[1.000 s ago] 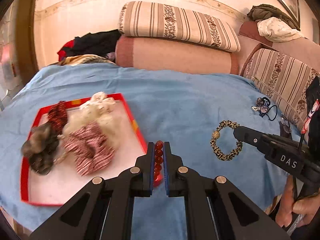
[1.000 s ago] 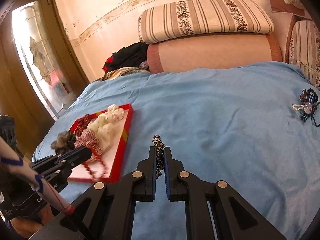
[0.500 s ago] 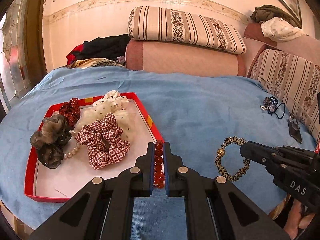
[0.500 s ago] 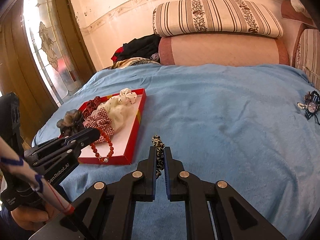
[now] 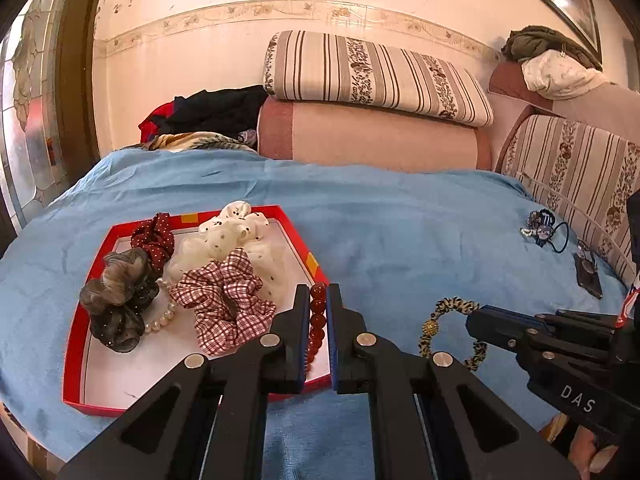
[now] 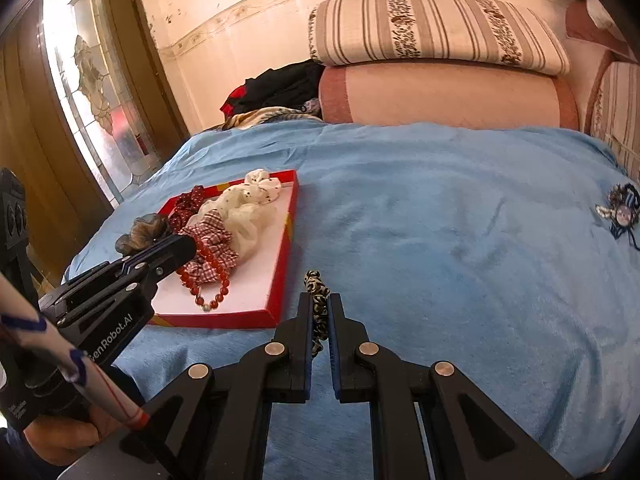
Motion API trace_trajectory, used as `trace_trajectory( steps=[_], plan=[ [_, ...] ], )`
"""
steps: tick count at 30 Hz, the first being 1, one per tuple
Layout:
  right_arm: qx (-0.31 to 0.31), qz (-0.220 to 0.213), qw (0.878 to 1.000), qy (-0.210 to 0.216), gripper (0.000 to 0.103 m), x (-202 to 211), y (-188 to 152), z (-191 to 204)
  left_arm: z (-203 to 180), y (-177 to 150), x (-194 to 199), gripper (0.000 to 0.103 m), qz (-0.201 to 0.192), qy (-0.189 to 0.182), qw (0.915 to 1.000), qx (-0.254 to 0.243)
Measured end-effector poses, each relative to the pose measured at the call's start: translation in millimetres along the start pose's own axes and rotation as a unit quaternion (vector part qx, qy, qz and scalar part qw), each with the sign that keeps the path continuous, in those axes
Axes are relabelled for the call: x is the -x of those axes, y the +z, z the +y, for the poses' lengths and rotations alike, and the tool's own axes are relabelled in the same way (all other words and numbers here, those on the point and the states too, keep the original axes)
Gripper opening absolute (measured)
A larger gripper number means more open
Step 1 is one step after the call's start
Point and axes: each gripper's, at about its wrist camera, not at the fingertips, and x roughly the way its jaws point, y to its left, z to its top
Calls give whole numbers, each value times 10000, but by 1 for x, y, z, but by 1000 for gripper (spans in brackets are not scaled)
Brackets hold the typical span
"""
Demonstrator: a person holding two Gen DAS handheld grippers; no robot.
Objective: Organize jewelry
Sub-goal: 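Carry both bracelets over the red box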
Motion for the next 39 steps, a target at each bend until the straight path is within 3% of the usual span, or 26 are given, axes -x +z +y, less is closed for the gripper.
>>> trace_trajectory(
  steps=[10, 16, 21, 28, 39],
  plan=[
    [288, 13, 9995, 96, 8, -9, 18, 31, 26, 7, 7, 7, -138, 63, 9993, 342],
    [461, 32, 9984, 315, 8, -21, 30, 53, 65, 10, 8, 7, -190, 346, 9964, 755],
    [620, 68, 9966, 530, 8, -33, 36, 75, 100, 6, 3, 7, -34, 598, 9917, 1134],
    [757, 401, 9929, 822, 8, -70, 32, 101, 119, -6, -17, 7, 440, 910, 9872, 1230],
    [663, 882, 9931, 405, 9, -112, 17, 88, 122, -17, -41, 7, 947, 1115, 9820, 1197]
  ],
)
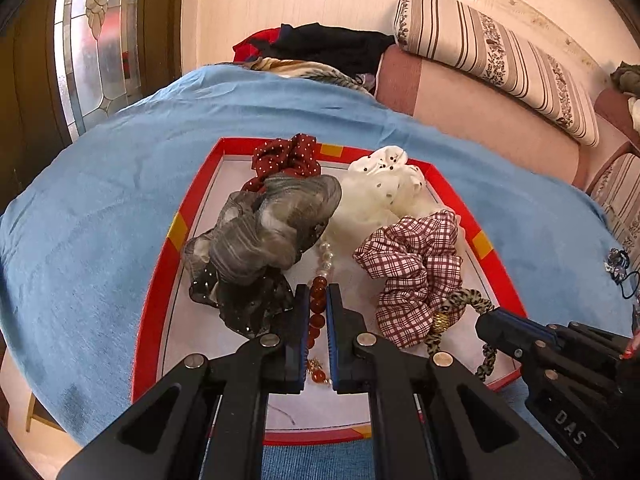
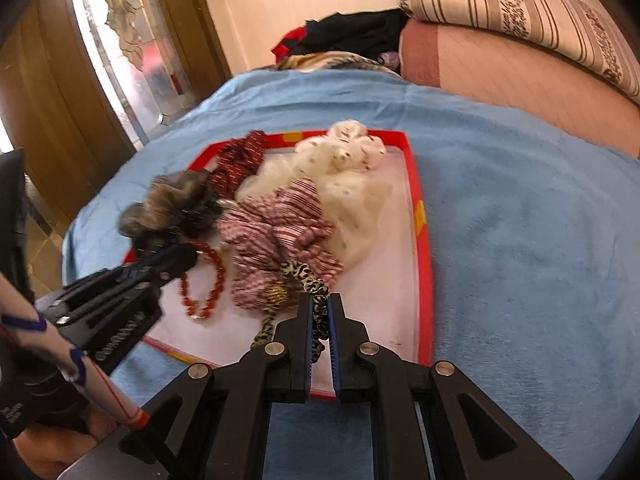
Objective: Organize jewelry
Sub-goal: 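Carry both bracelets over the red box, then lower both bracelets into the box and open both tools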
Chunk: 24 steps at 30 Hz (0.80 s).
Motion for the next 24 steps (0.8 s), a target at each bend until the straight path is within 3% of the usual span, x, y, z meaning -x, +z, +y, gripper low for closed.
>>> trace_trajectory(
  steps=[8, 12, 19, 24],
  plan=[
    [-50, 89, 9999, -78, 10, -4, -4, -9, -3, -1, -4, 11, 69, 76, 9999, -66],
    [-33, 39, 10000, -75, 32, 4, -5, -8, -8, -2, 0, 28, -30, 88, 9998, -162],
    [-80, -166, 9998, -36, 32, 22, -3, -8, -9, -2, 5, 32, -166, 109, 9996, -194],
    [-146, -278, 9995, -70, 41, 34, -3, -9, -11, -2, 9, 39, -259, 159, 9992, -248]
  ],
)
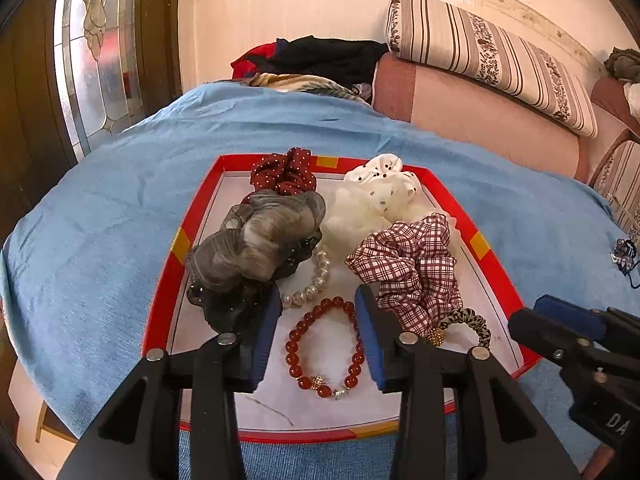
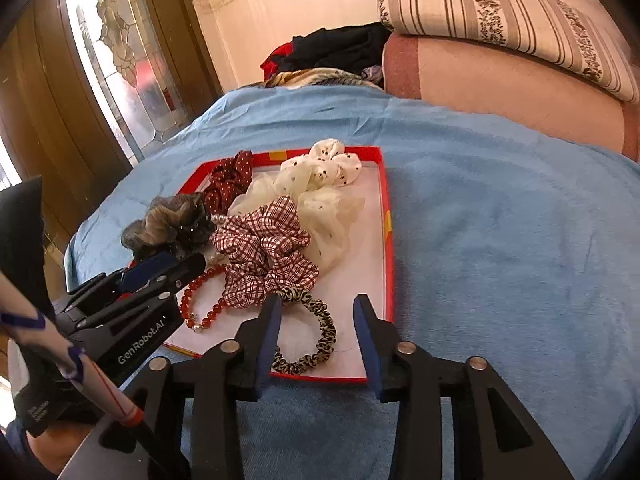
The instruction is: Organize jewelry
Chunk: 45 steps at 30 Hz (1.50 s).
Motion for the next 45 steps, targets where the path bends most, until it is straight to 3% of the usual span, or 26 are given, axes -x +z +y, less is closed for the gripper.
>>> trace_trajectory(
  steps=[5, 7, 9, 23, 36, 45],
  plan=[
    [-27, 32, 10000, -42, 42, 5, -2, -1, -3, 0, 2, 46, -72, 73, 9999, -68],
    [-22, 36, 10000, -53, 48, 6, -4, -1, -4, -1, 3, 51, -103, 93, 9999, -84],
    [9, -4, 10000, -95, 59, 10, -5, 1, -4, -1, 5, 65, -150, 163, 9997, -92],
    [77, -120, 9996, -251, 77, 35, -12, 6, -9, -5, 10, 93, -232, 393, 9987, -222],
    [-52, -311, 9984, -468, 83, 76, -24, -1, -15, -11, 53, 100, -587, 547, 9964, -262],
    [-21, -441, 9966, -689, 85, 108, -35, -4, -25, -9, 133, 101, -995, 539, 9935, -110]
  ],
)
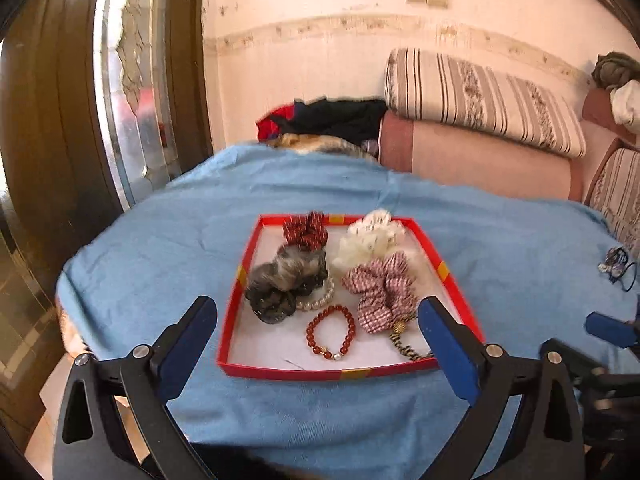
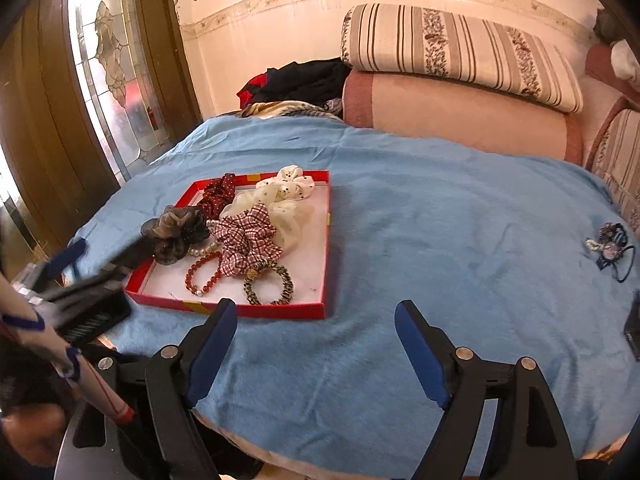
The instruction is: Organize jewelry
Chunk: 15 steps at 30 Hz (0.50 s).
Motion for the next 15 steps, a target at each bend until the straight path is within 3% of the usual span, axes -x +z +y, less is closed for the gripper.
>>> trace_trajectory(
  steps=[5, 9, 15],
  plan=[
    [259, -156, 9989, -345, 86, 30, -6, 8, -4, 10, 53, 103, -393, 171, 9990, -154],
    [502, -459, 9961, -566, 94, 60, -10, 17, -7, 9, 80, 103, -483, 278, 9979, -332],
    [658, -622, 9915, -939, 95, 76, -17, 17, -1, -5, 85, 103, -446, 750, 9961, 88]
  ],
)
